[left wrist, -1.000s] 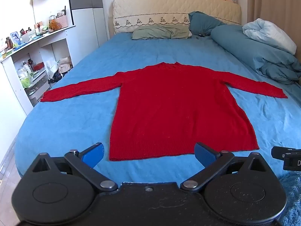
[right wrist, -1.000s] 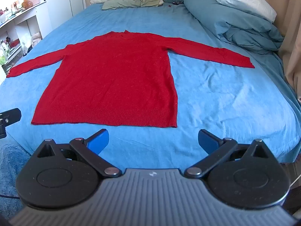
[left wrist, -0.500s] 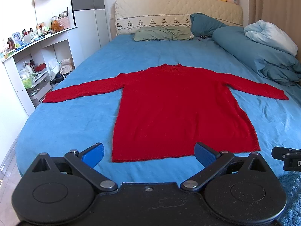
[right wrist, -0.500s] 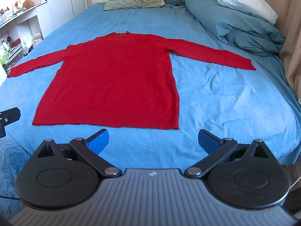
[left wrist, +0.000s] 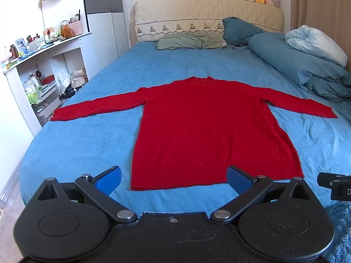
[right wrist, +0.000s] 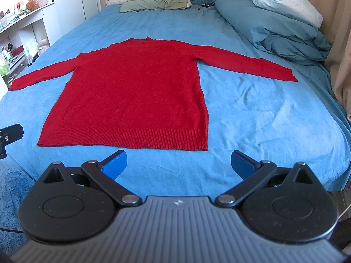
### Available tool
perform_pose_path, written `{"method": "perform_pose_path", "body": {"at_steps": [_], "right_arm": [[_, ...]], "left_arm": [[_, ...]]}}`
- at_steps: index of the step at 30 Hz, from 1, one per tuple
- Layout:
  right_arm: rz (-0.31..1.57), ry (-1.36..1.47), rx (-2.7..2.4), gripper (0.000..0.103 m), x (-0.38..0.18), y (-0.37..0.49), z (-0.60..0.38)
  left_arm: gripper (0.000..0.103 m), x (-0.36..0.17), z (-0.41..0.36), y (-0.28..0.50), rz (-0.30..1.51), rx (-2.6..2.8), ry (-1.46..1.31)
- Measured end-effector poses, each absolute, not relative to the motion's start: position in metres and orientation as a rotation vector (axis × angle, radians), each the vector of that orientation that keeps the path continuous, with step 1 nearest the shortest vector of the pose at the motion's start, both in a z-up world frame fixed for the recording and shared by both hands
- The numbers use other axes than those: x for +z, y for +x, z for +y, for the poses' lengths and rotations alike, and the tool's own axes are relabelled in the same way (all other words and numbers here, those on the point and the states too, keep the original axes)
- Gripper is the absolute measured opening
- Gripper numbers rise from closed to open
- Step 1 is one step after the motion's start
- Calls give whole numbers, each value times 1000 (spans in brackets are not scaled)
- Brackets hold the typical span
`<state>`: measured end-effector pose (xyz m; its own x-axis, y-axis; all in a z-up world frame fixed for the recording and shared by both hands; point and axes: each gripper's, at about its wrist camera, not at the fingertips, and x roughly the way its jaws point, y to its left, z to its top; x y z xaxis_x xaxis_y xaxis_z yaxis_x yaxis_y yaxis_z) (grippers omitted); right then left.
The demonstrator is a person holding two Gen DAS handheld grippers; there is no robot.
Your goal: Fold small clothes
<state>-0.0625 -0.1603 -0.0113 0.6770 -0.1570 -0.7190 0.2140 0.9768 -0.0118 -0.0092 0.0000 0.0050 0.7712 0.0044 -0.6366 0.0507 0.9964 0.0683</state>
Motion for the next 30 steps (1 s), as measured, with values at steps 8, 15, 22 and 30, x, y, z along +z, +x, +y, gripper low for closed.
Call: {"method": "perform_pose_path", "body": {"at_steps": [8, 15, 22, 30], "right_arm": [[795, 79, -219, 103, -10, -65, -160], [794, 79, -219, 103, -9, -65, -160], [794, 80, -219, 103, -9, -65, -161], [795, 80, -220, 103, -10, -65, -161]], "left_arm": [[103, 6, 0, -11, 686, -28, 82], [103, 6, 1, -11, 686, -28, 84], [103, 8, 2, -12, 684, -30, 81], [103, 8, 2, -12, 685, -31, 81]]}}
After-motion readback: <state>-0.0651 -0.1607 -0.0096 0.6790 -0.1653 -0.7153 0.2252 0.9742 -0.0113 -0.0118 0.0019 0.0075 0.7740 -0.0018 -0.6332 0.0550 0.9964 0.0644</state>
